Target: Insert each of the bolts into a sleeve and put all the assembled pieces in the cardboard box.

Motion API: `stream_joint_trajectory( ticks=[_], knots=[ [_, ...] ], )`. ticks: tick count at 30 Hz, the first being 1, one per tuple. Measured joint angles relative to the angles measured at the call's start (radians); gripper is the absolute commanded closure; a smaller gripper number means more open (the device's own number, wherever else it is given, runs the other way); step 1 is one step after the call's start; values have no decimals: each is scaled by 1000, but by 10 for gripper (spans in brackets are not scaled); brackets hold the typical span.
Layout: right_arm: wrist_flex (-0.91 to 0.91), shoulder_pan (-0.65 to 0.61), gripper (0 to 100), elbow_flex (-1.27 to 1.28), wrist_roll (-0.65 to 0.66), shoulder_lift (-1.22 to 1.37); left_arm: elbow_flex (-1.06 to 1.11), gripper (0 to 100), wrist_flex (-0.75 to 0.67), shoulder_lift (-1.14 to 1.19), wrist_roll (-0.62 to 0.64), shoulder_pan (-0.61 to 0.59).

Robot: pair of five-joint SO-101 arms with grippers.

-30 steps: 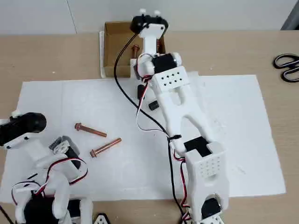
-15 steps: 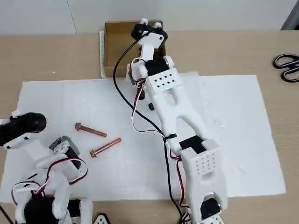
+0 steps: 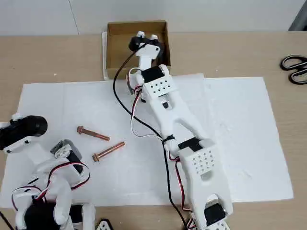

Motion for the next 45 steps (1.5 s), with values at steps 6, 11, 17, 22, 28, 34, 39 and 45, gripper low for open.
stream_joint_trajectory(
  ticks=[6, 11, 17, 22, 28, 34, 39, 45],
  knots=[
    [0, -6, 883, -9, 0, 21, 0, 994, 0, 0, 0, 0],
    [0, -5, 883, -15, 21, 23, 0, 994, 0, 0, 0, 0],
    [0, 2, 883, -15, 38, 25, 0, 994, 0, 0, 0, 0],
    [17, 28, 883, -15, 40, 28, 0, 994, 0, 0, 0, 0],
    [40, 26, 883, -15, 40, 28, 0, 994, 0, 0, 0, 0],
    [40, 23, 883, -15, 40, 32, 0, 994, 0, 0, 0, 0],
    [23, 23, 883, -15, 38, 84, 0, 994, 0, 0, 0, 0],
    [2, 25, 883, -26, 38, 123, 0, 994, 0, 0, 0, 0]
  ],
)
